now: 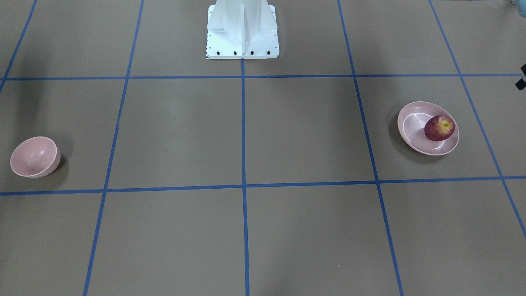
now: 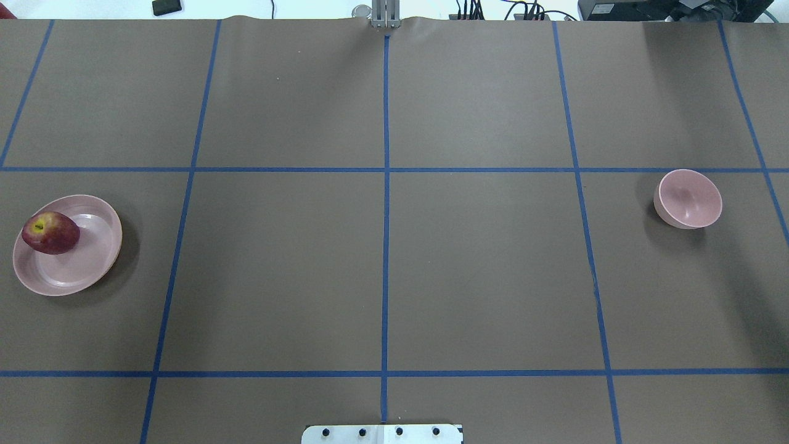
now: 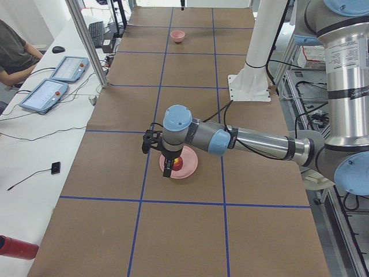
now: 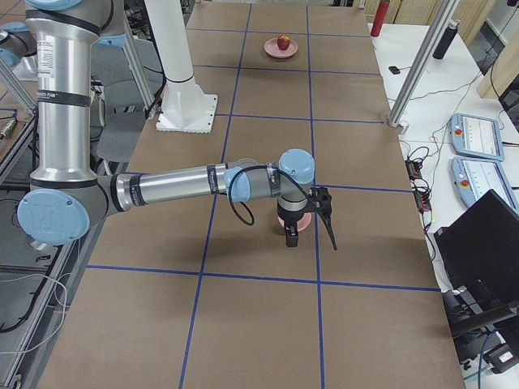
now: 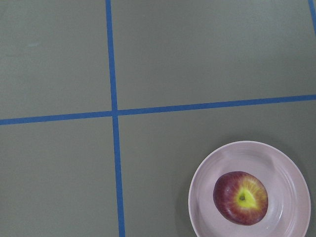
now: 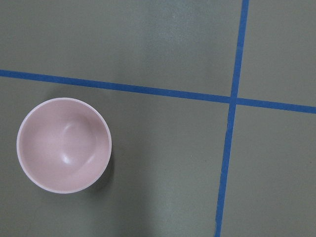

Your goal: Move apple from plate to bowl

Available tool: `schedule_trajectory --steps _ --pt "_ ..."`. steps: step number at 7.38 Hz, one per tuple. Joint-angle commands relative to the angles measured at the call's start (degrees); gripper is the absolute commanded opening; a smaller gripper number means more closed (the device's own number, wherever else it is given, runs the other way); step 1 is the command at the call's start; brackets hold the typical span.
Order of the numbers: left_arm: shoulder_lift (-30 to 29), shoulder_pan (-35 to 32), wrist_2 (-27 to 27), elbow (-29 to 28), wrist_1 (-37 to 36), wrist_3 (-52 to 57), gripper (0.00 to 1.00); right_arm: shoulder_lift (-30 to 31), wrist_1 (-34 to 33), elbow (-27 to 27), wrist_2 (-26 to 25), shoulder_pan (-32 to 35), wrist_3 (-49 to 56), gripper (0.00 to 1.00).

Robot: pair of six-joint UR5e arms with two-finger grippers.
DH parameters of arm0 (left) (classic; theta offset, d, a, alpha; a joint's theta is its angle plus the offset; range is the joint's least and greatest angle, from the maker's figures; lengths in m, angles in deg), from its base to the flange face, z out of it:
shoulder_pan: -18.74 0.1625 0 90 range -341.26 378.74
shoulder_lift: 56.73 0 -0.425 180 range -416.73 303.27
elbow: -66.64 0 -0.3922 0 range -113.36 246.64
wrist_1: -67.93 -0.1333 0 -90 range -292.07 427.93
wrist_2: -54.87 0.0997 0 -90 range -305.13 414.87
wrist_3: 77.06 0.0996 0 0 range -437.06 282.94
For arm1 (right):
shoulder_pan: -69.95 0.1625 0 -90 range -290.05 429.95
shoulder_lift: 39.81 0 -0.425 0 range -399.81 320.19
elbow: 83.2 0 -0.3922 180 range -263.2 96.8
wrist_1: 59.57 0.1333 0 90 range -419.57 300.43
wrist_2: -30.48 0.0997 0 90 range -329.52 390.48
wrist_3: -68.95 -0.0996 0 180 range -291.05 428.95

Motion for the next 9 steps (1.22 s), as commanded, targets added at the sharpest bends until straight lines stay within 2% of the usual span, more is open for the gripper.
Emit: schedule_trajectory --steps 1,9 --pt "-0.10 0.22 0.15 0.49 -0.55 -0.06 0.98 0.12 0.00 0.21 0.57 0.00 -0.03 1.00" --pt "2.27 0.22 0.15 0.14 0.15 0.38 0.98 1.44 0.09 -0.75 4.26 -0.18 -0.29 1.00"
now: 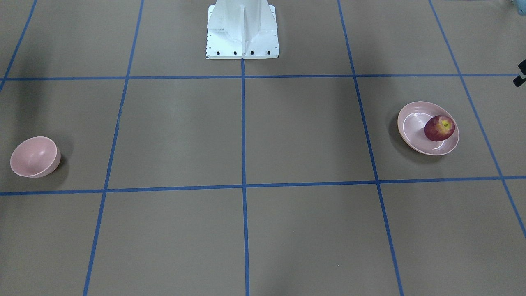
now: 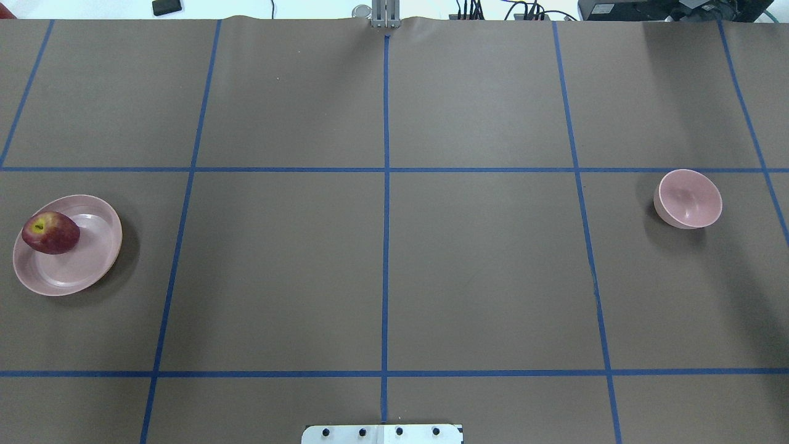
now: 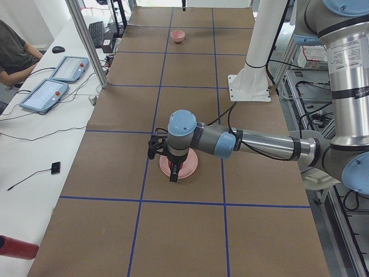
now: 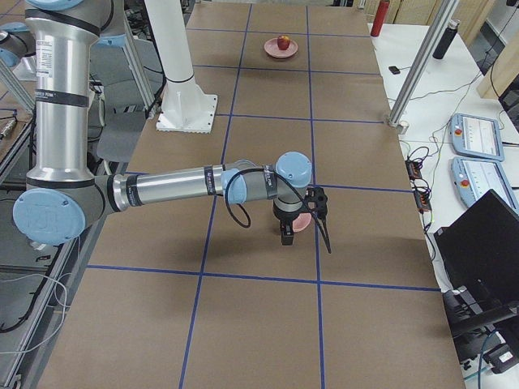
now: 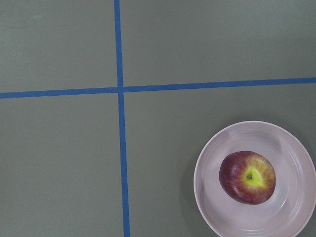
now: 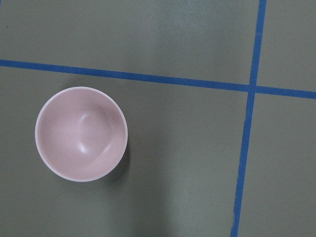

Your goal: Move apple from plate to bowl

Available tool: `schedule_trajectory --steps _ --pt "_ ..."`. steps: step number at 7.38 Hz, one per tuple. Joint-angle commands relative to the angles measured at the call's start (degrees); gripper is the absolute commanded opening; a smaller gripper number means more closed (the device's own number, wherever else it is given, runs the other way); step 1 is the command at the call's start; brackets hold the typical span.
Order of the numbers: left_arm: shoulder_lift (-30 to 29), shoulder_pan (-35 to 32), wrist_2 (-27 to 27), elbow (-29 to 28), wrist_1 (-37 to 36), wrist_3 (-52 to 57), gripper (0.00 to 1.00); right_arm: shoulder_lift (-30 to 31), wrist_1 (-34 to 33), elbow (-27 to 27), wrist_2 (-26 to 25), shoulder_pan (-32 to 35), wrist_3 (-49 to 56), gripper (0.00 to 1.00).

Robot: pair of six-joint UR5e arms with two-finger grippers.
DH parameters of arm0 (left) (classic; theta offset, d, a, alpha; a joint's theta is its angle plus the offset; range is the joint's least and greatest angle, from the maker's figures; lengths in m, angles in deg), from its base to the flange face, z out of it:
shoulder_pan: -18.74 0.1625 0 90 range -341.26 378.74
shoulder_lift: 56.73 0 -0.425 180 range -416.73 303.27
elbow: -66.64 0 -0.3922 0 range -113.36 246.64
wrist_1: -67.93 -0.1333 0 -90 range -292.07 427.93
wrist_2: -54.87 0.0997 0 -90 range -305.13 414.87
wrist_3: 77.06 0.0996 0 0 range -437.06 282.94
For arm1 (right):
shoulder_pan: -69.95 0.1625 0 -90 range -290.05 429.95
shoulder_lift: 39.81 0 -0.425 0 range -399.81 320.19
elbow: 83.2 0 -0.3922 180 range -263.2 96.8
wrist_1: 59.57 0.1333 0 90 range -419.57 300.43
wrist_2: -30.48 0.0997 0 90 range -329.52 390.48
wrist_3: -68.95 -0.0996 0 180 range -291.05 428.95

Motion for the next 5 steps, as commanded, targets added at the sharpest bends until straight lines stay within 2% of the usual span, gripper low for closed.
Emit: schedule_trajectory --steps 1,3,5 --pt "0.19 0.06 -0.02 0.04 0.06 -0.25 0.98 0.24 0.09 -0.38 1.60 -0.01 -0.31 1.00" --pt "0.19 0.06 -0.29 0.31 0.15 -0.25 0.98 0.24 0.09 -0.21 3.71 -0.01 -0.22 1.00" --pt "0.19 0.06 -0.46 0.92 0.24 -0.25 0.98 0.16 0.09 -0.56 2.41 -0.01 -0.22 1.00"
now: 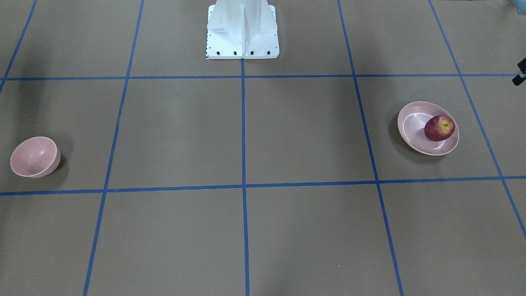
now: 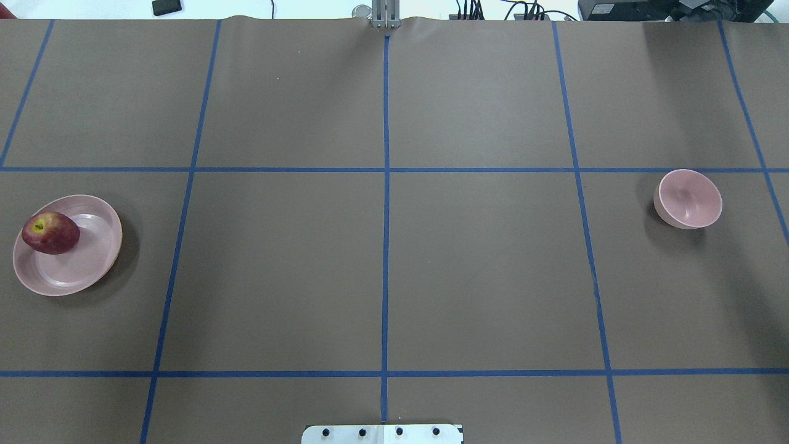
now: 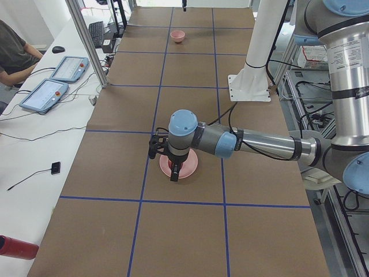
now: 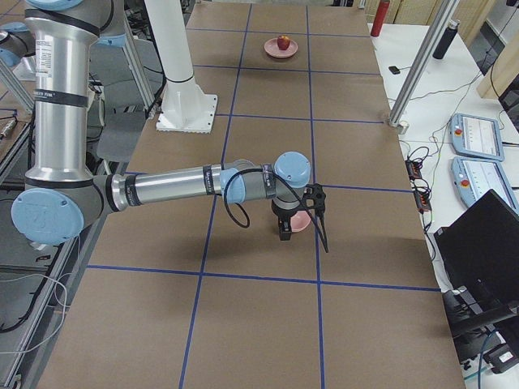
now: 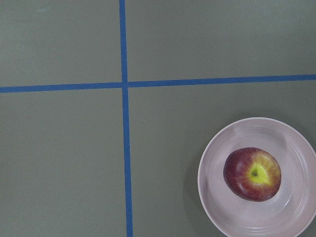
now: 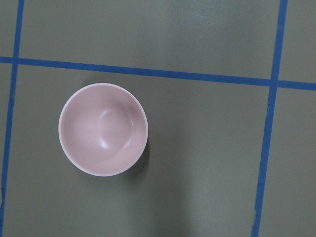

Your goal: Move apple from plate to bowl

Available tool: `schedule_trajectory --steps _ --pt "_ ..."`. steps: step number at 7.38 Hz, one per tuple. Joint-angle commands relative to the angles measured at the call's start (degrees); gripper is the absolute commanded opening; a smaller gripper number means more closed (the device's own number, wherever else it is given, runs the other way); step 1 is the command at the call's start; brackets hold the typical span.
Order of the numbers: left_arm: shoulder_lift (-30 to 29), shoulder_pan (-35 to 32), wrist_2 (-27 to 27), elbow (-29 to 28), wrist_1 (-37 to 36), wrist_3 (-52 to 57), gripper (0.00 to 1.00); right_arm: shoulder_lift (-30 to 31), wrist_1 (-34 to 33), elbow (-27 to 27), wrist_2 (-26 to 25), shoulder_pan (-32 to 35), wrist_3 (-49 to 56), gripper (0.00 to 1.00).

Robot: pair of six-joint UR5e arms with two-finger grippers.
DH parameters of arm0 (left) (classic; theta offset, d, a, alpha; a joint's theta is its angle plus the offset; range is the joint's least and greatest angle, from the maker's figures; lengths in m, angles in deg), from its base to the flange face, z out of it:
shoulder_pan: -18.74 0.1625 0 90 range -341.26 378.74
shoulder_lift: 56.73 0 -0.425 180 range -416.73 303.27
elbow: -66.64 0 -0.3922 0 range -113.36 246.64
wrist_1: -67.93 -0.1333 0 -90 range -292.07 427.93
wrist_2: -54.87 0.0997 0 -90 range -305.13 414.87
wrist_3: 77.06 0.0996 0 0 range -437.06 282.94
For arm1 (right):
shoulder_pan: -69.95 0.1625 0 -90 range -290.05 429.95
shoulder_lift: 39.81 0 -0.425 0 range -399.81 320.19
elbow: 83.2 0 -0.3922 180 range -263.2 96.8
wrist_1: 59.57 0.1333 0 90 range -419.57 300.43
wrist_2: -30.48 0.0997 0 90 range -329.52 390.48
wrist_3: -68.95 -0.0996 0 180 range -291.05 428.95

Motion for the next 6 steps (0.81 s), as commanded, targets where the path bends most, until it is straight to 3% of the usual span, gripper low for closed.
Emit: schedule_trajectory --steps 1,4,6 --pt "0.00 0.00 -0.16 0.48 -0.02 -0.09 0.98 -0.12 0.00 -0.06 -2.33 0.00 0.14 1.00" --pt "-0.08 0.18 -0.07 -0.75 -0.02 -0.09 0.98 -0.73 0.00 0.65 -5.33 -3.33 -0.03 1.00" --pt "-0.08 0.35 -0.07 -1.71 -0.02 0.00 0.98 -3.53 -0.09 4.66 -5.51 -6.15 -0.21 1.00"
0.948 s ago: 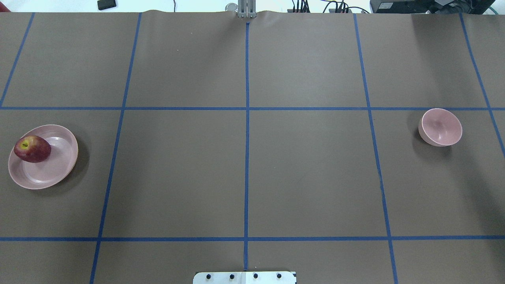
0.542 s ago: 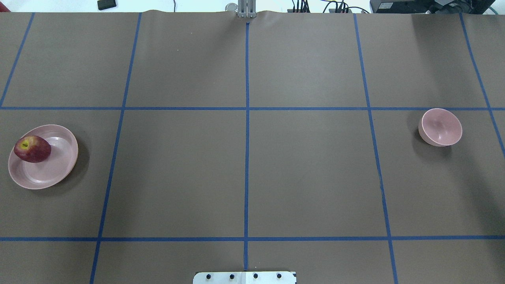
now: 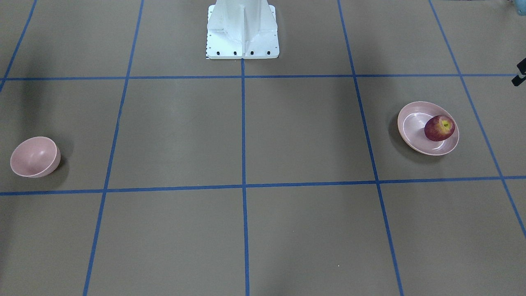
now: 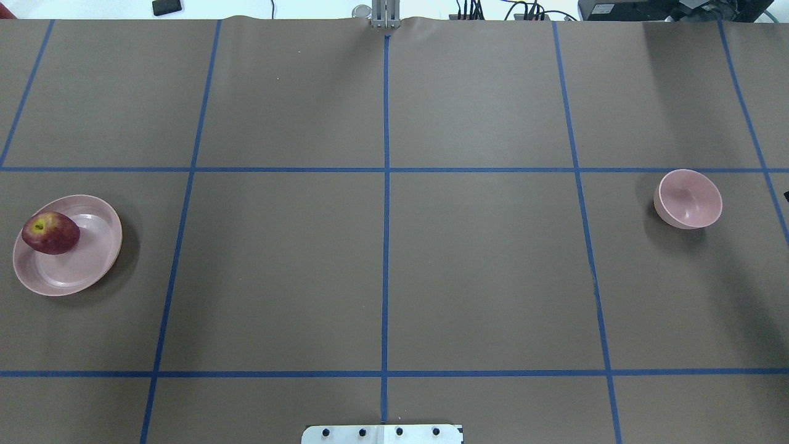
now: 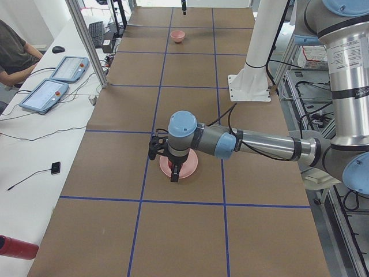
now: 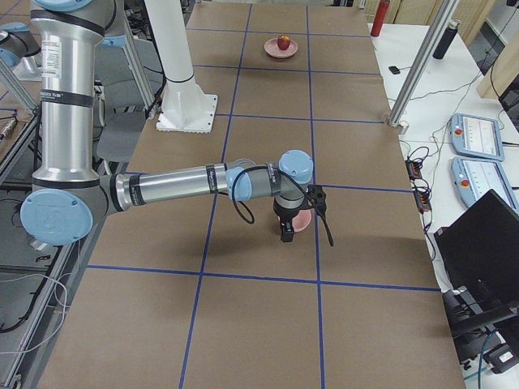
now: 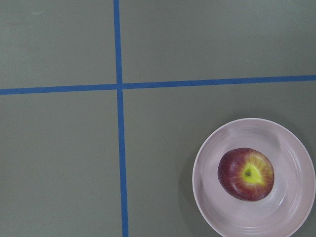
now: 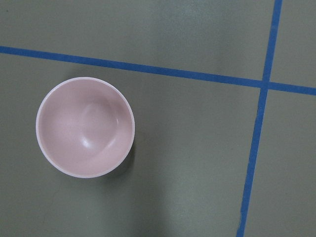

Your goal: Move apple from plate to bowl

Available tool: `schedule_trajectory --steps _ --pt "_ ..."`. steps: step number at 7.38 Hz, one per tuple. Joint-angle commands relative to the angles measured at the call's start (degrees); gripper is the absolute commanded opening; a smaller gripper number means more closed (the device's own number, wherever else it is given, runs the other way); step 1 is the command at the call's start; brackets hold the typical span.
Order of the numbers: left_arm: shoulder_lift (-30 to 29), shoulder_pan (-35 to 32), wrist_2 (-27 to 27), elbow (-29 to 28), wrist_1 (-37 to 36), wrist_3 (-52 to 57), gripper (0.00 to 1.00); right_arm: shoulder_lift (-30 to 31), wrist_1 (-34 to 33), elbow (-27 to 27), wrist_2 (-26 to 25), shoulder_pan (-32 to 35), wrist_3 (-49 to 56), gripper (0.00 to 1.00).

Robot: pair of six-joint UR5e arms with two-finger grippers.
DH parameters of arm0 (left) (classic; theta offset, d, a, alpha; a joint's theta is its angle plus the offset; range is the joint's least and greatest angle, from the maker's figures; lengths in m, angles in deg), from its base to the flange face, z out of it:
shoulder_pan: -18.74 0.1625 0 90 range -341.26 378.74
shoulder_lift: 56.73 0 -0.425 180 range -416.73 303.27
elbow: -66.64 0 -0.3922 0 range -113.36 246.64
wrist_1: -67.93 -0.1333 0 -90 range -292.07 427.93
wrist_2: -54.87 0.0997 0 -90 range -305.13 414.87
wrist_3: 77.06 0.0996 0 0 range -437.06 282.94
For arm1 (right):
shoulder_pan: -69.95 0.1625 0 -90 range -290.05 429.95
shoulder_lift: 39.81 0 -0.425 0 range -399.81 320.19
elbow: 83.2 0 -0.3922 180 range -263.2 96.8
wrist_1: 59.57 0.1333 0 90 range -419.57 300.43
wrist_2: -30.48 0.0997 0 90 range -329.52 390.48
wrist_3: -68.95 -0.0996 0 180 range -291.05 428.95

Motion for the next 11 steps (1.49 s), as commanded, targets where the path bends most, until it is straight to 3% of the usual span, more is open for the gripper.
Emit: schedule_trajectory --steps 1,3,5,7,11 --pt "-0.45 0.14 0.00 -1.45 0.00 0.16 0.98 -3.42 -0.07 3.84 -0.03 -1.48 -0.41 1.00" --pt "-0.54 0.14 0.00 -1.46 0.00 0.16 0.98 -5.27 2.37 6.91 -0.03 -2.09 -1.20 1.00" --pt "-0.63 0.14 -0.08 -1.28 0.09 0.08 0.98 -6.50 15.23 14.36 -0.03 -4.56 -11.95 1.00" --pt "-0.72 0.14 0.00 -1.37 1.48 -0.10 0.98 -5.81 27.13 20.78 0.15 -6.05 -15.00 1.00" --pt "-0.63 0.14 -0.08 -1.19 2.28 -0.19 0.98 -5.81 34.35 19.85 -0.28 -10.51 -27.01 1.00"
